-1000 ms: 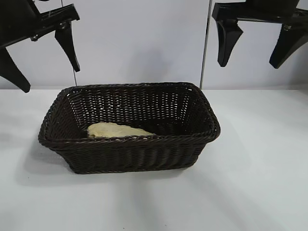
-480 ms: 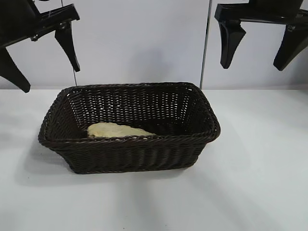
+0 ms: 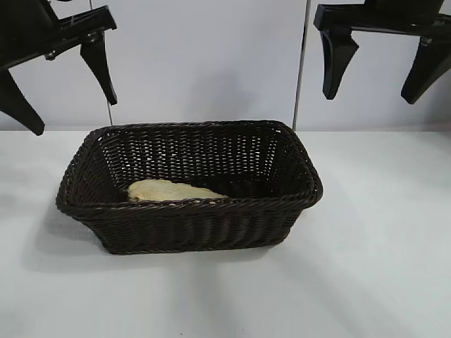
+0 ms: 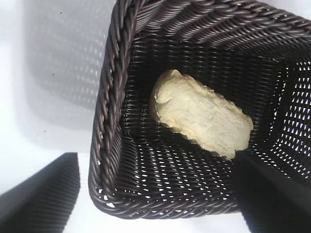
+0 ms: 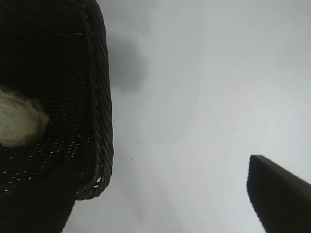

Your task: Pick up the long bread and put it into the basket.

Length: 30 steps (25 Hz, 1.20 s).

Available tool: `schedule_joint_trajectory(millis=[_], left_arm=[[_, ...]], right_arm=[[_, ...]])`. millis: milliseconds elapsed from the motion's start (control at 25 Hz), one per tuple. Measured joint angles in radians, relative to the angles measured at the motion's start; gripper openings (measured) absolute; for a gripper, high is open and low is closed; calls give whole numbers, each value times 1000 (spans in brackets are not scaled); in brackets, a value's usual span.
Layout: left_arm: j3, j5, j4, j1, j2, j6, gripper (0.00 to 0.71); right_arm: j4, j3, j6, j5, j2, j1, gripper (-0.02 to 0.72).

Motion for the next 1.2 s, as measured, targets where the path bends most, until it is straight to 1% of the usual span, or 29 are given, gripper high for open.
schedule_joint_trajectory(millis=[160,640,880,1200], left_arm=[[0,0,0,0,0,0,615],[0,0,1,0,0,0,615],[0,0,1,0,0,0,615],[0,0,1,0,0,0,615]], right_arm=[[0,0,22,-4,0,0,683],[13,0,49,-18,0,0,683],[55,0,53,-18,0,0,683],[63,0,53,-18,0,0,683]])
